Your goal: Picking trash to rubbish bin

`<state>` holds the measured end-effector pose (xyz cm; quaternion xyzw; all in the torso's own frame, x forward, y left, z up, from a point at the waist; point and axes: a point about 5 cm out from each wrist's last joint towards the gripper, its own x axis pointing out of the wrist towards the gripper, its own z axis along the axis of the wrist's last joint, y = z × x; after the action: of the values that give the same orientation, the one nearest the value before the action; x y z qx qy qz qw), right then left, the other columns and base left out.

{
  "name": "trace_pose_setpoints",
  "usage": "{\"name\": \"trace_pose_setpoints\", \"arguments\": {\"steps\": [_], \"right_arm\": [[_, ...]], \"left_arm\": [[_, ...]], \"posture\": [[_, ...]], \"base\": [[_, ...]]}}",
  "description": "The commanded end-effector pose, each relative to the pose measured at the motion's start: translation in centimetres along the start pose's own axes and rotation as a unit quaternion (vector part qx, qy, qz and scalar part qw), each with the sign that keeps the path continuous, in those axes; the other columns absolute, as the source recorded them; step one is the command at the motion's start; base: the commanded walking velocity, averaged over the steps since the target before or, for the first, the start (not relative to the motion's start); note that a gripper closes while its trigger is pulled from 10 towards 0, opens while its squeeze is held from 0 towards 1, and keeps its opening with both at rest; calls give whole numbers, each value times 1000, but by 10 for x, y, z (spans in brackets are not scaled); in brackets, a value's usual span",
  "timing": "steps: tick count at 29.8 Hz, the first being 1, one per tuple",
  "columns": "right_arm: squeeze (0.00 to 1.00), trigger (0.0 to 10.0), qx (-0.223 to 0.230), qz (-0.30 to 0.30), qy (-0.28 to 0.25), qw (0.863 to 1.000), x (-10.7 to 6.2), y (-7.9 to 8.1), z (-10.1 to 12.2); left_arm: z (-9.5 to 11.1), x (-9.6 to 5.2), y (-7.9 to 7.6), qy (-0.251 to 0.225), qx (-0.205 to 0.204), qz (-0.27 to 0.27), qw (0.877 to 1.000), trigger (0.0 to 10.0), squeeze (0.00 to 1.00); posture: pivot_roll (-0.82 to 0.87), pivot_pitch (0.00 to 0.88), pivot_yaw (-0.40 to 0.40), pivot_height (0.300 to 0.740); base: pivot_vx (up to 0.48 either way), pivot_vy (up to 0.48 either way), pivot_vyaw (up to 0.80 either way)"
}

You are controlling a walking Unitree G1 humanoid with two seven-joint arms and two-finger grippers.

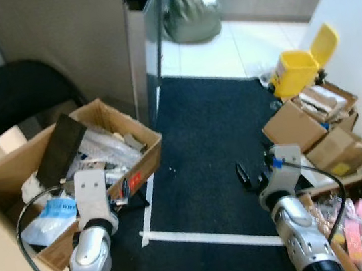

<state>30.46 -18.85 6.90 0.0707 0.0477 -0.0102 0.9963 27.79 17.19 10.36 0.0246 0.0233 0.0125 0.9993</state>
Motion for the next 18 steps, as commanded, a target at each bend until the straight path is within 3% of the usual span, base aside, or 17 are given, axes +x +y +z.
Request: {"name": "trace_pose_setpoints", "arguments": {"steps": [1, 10, 13, 18], "right_arm": [[0, 10000, -6, -26, 5, 1000, -5, -12, -5], [0, 10000, 5, -41, 15, 999, -11, -5, -20], [0, 10000, 23, -37, 20, 999, -14, -2, -26], [0, 10000, 12, -48, 37, 998, -20, -7, -35]], "left_arm": [[-3, 0, -6, 7, 2, -16, 1000, 10000, 0], [-4, 14, -10, 19, 26, -53, 998, 10000, 0], [-4, 18, -9, 19, 33, -59, 998, 10000, 0], [-7, 18, -8, 31, 30, -55, 998, 10000, 0]], "posture": [[43, 136, -47, 740], [41, 121, 72, 740], [39, 120, 79, 740], [40, 134, 53, 740]], "base": [[0, 0, -800], [0, 0, -800], [0, 0, -800], [0, 0, -800]]}}
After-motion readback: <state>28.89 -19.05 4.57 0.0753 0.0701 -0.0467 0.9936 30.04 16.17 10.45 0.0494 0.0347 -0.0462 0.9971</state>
